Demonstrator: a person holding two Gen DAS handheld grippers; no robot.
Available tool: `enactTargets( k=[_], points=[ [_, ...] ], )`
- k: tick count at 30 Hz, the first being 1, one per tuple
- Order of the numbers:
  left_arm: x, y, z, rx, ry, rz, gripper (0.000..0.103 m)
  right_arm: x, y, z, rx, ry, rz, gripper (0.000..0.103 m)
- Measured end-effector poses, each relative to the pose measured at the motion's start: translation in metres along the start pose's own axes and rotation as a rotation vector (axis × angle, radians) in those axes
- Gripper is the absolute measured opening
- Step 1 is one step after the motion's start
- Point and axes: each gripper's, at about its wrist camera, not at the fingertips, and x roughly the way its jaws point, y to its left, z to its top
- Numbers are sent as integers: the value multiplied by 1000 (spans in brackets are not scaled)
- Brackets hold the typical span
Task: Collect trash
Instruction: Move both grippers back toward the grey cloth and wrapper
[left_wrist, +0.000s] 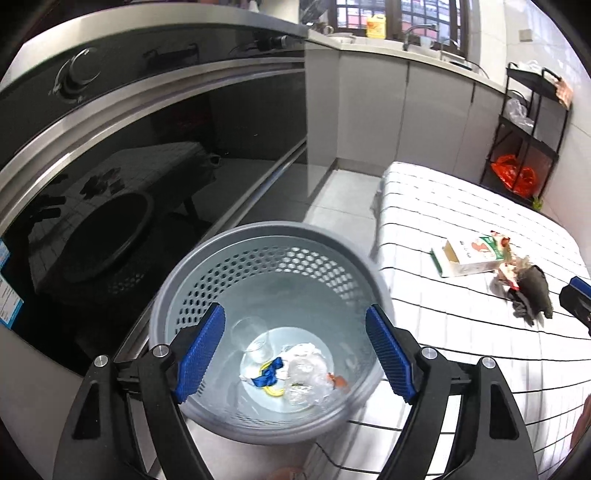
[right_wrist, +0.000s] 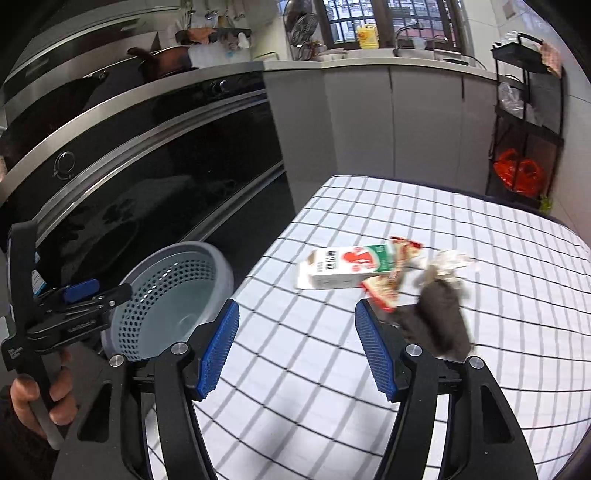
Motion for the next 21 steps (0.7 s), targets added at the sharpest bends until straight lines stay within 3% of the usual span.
enactTargets(
  k=[10,18,21],
  points=[
    [-10,-63,24,42,-48,-83,83,-19,-76,6,46,-52,-77,65],
    [8,-132,36,96,-55,-148,84,-24,-129,3,115,-82,-99,68],
    [15,-147,32,104,-52,-173,85,-17,-141,-3,143,-56,-98,69]
  ],
)
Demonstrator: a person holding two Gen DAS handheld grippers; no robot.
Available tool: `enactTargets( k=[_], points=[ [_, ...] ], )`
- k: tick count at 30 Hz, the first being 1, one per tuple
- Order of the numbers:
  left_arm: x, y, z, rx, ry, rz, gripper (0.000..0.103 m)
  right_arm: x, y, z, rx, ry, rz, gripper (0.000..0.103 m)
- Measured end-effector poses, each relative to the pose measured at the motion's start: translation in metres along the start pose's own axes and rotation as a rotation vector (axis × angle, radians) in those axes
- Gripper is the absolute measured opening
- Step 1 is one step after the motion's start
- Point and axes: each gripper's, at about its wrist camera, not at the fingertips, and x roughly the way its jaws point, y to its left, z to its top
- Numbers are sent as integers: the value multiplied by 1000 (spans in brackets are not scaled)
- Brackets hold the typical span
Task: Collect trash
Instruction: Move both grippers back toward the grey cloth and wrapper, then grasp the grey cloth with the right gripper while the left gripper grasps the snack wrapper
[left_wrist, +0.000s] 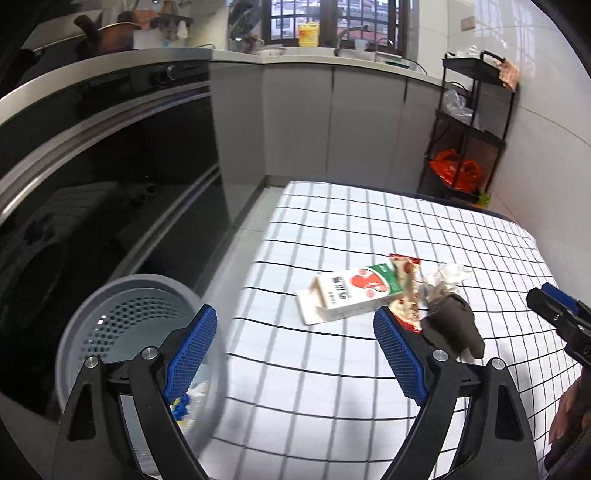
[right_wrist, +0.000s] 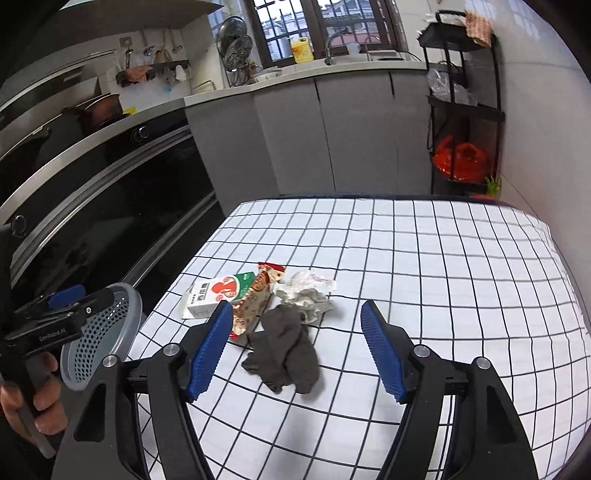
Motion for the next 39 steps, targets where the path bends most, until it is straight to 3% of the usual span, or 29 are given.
enactTargets(
  k=[13,23,25,27,29,30,31,39],
  points=[
    [30,-3,-24,42,71,43,85,49,13,-22,-8,121,12,69],
    [33,-1,-29,50,80,44,87,89,29,-27,-32,171,-47,68],
    [32,-2,-29,50,79,38,88,91,32,-27,-36,172,-53,59],
    [33,-3,-29,49,82,30,88,93,33,-28,-36,174,-60,57],
    [34,-5,-29,53,81,29,88,95,33,-28,-36,179,-62,47],
    [34,-6,-29,54,80,27,88,97,33,-28,-36,185,-58,34],
    [34,-7,-30,55,79,25,88,96,33,-28,-36,191,-51,31],
    [36,-16,-31,66,76,1,89,60,29,-26,-20,147,2,22]
  ],
)
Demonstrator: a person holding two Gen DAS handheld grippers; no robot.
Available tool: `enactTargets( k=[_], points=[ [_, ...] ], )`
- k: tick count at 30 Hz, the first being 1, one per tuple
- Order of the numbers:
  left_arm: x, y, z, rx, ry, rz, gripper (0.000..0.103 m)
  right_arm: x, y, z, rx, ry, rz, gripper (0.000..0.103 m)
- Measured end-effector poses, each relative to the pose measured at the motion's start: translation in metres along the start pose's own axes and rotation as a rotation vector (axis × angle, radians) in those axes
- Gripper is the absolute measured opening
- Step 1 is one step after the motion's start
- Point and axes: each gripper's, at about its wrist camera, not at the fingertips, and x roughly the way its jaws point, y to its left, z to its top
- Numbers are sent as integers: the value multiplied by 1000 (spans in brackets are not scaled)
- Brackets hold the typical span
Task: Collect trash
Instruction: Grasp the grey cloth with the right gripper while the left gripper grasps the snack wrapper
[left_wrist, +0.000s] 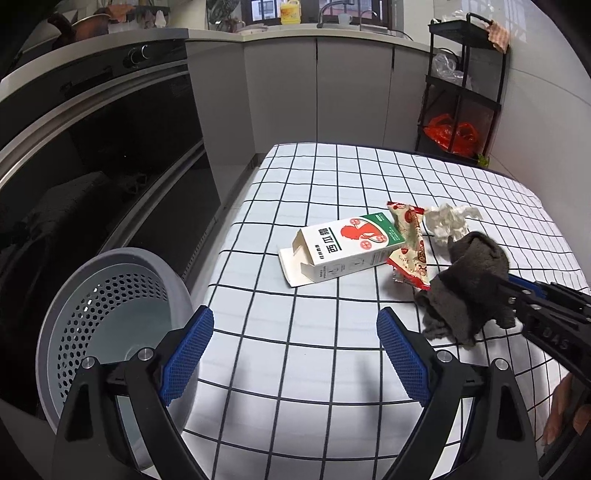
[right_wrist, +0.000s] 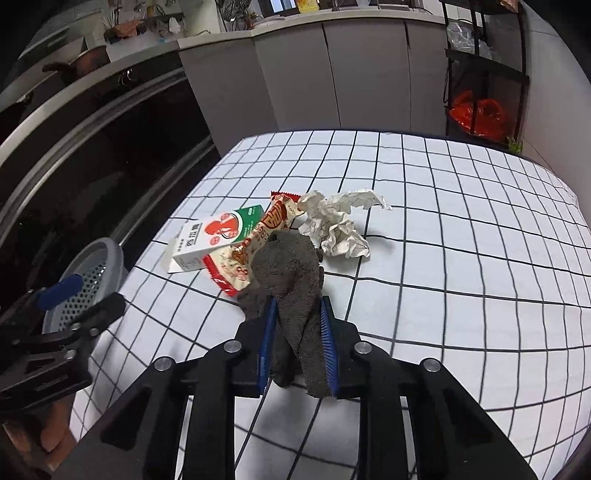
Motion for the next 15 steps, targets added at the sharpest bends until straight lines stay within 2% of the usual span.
enactTargets(
  k=[4,9,15],
  points=[
    [1,-8,1,-1,5,-21,89,-28,-12,-3,45,-35,29,22],
    [1,-25,7,2,1,-41,91,-62,-37,0,87,-104,8,22],
    [25,-57,23,6,17,-56,91,-73,-75,2,175,-126,4,22]
  ],
)
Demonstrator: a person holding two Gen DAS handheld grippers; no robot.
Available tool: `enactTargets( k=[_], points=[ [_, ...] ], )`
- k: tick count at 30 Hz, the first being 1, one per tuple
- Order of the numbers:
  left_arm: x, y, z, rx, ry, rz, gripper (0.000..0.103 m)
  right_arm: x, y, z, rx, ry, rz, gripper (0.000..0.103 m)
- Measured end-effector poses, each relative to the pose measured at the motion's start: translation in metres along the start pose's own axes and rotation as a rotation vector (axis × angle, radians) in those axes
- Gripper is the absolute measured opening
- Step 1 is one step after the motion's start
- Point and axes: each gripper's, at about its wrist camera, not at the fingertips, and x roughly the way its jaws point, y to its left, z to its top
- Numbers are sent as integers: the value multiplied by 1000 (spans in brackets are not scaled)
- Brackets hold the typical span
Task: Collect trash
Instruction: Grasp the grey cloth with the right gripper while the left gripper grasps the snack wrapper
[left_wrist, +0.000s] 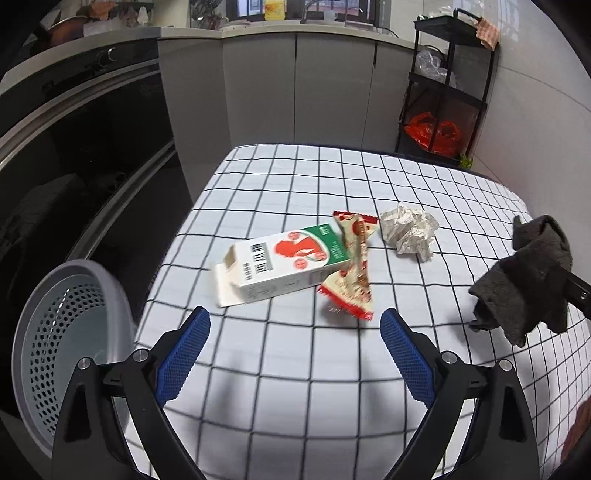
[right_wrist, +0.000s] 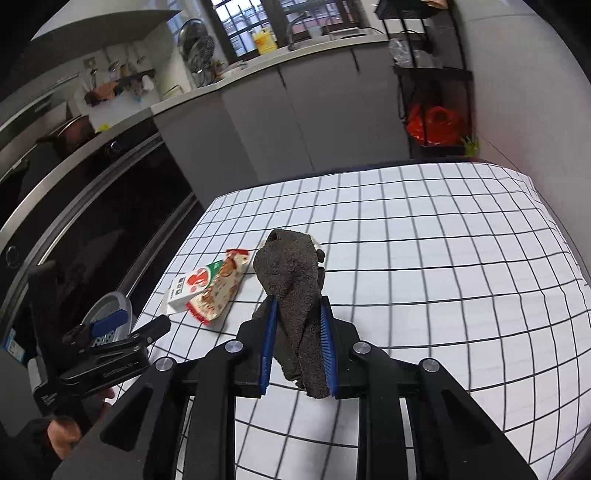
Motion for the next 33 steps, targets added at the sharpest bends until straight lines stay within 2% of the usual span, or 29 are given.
enactTargets(
  k=[7,14,15,16,18,20,22,25,27,33],
  points=[
    [38,-26,17,41,21,55,91,-11,-12,8,37,-24,25,22],
    [65,-36,23,36,53,86,90,-11,-10,11,33,-25,47,22],
    [66,-37,24,32,55,85,84,-10,-10,12,32,-25,50,22],
    [67,-38,24,30,59,79,74,-9,-9,12,31,-23,52,22],
    [67,-40,24,34,60,82,68,-8,-8,12,28,-19,52,22],
    [65,-43,23,46,54,76,57,-6,-7,12,26,-15,53,22],
    [61,-46,21,56,49,67,39,-5,-7,12,24,-11,52,22],
    [57,-47,18,54,62,45,33,-3,-7,10,22,-6,49,22],
    [53,-47,15,61,63,37,21,-3,-7,9,20,-5,51,22],
    [29,-42,10,58,47,13,20,-3,-3,8,11,-5,57,22]
  ],
)
